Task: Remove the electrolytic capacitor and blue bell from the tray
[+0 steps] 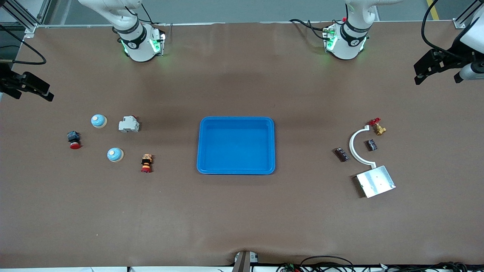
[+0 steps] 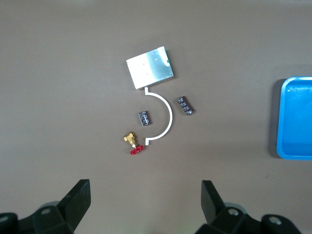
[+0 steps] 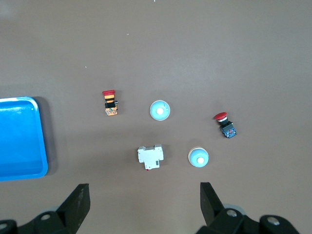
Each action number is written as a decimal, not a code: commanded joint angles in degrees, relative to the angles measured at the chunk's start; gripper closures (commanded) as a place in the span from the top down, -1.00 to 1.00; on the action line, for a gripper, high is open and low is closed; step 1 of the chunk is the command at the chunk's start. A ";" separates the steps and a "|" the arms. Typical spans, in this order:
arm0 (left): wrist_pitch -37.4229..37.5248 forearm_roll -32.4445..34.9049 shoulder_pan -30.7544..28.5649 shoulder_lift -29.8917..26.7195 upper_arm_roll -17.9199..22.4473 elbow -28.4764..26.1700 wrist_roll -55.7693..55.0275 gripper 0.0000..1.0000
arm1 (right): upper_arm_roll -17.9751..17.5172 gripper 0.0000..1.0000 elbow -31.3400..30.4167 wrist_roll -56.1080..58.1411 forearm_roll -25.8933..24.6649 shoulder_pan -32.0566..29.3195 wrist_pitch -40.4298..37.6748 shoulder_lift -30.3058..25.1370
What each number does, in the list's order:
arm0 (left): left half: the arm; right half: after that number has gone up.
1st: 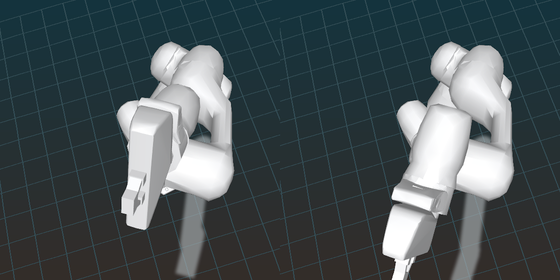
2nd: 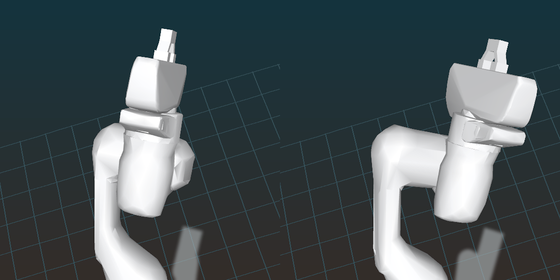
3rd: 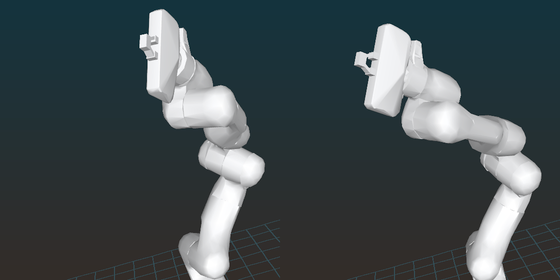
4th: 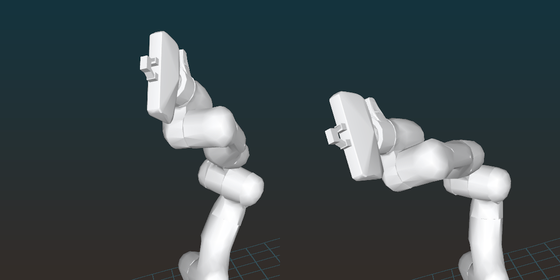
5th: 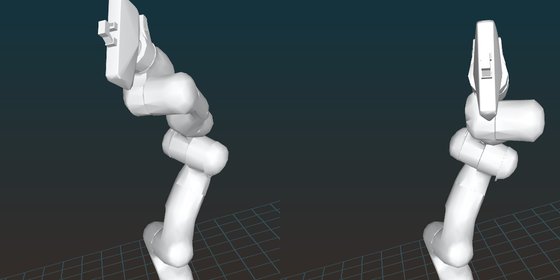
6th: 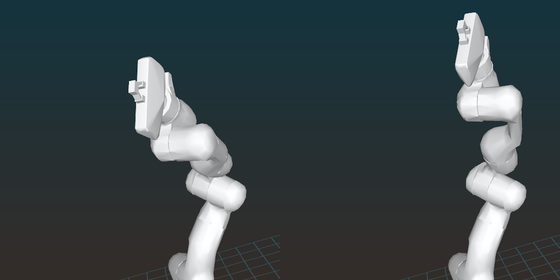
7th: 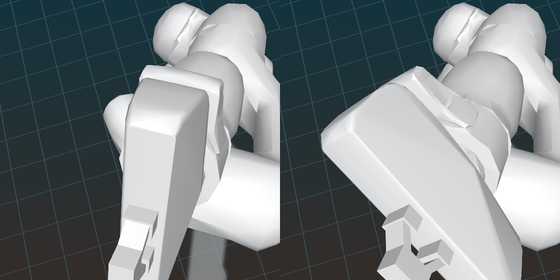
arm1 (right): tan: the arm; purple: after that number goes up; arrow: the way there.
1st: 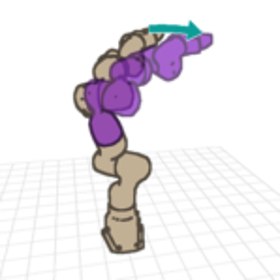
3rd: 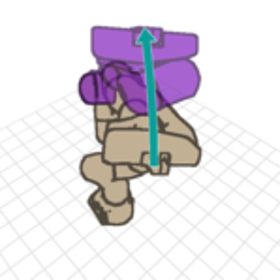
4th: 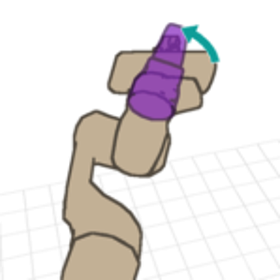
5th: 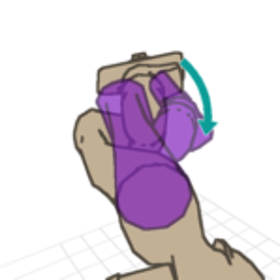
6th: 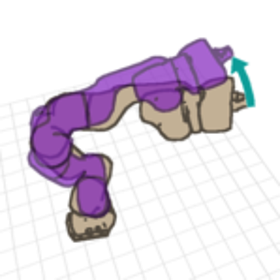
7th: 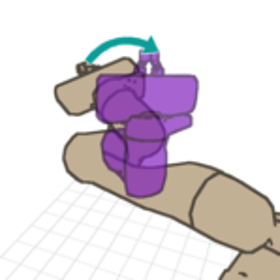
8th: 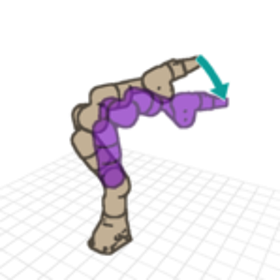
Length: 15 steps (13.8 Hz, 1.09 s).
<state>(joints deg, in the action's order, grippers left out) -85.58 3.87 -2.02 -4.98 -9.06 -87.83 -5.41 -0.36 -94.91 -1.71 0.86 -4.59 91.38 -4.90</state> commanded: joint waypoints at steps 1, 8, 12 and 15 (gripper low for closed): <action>-0.11 -1.14 -0.09 -0.64 -0.17 0.20 0.23 1.00 | -0.52 1.00 0.34 -0.58 0.02 -0.77 -0.76 -0.73; 0.15 -1.23 -0.09 -0.64 -0.26 0.12 0.23 1.00 | -0.60 1.00 2.45 4.41 -0.25 -1.12 -1.29 -0.29; 0.32 -1.23 -0.09 -0.64 -0.26 0.12 0.67 1.00 | -0.60 1.00 2.36 4.52 -0.25 -1.12 -2.43 -0.29; 0.32 -2.10 -0.09 -0.55 -0.26 0.12 0.84 1.00 | -0.69 1.00 2.01 4.52 -0.51 -1.12 -2.52 -0.20</action>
<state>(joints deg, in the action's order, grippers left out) -85.55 3.45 -2.00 -4.98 -9.25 -87.74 -5.41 -0.37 -93.01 1.90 0.86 -4.82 89.46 -4.90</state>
